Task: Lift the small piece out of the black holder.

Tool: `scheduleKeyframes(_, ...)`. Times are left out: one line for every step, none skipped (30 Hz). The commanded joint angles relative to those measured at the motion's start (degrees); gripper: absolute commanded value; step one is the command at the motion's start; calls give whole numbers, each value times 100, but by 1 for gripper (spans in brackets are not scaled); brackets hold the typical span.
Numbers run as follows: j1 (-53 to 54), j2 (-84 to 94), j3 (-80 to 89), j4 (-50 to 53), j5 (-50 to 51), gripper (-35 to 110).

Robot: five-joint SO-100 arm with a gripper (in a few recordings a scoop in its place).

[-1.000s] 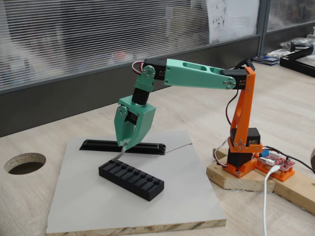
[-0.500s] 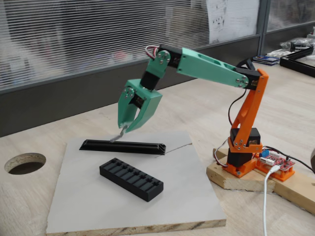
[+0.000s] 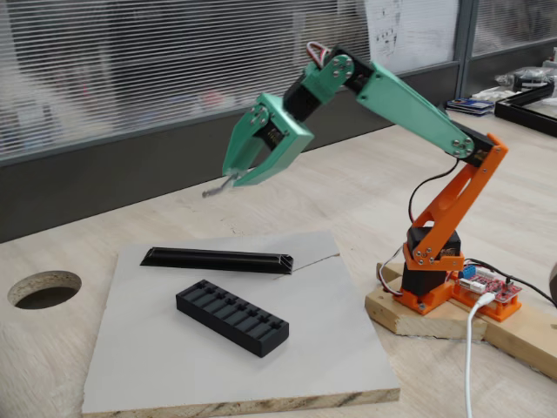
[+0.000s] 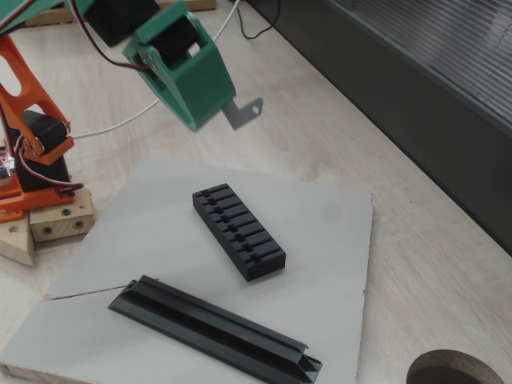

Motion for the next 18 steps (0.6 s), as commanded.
scheduleKeyframes(-9, 562, -70, 18, 35, 2)
scheduleKeyframes(-9, 633, -70, 18, 35, 2)
scheduleKeyframes(-9, 694, -70, 18, 35, 2)
scheduleKeyframes(-9, 747, -70, 18, 35, 2)
scheduleKeyframes(-9, 791, -70, 18, 35, 2)
scheduleKeyframes(-9, 835, -70, 9, 26, 2)
scheduleKeyframes(-9, 888, -70, 9, 26, 2)
scheduleKeyframes(-9, 949, -70, 9, 18, 2)
scheduleKeyframes(-9, 1028, -70, 9, 18, 2)
scheduleKeyframes(-9, 1107, -70, 9, 18, 2)
scheduleKeyframes(-9, 1204, -70, 9, 0, 2)
scheduleKeyframes(-9, 1292, -70, 9, 0, 2)
scheduleKeyframes(-9, 1362, -70, 9, -18, 2)
scheduleKeyframes(-9, 1441, -70, 9, -18, 2)
scheduleKeyframes(-9, 1494, -70, 9, -18, 2)
scheduleKeyframes(-9, 1556, -70, 9, -18, 2)
scheduleKeyframes(-9, 1608, -70, 9, -18, 2)
scheduleKeyframes(-9, 1635, -70, 9, -18, 2)
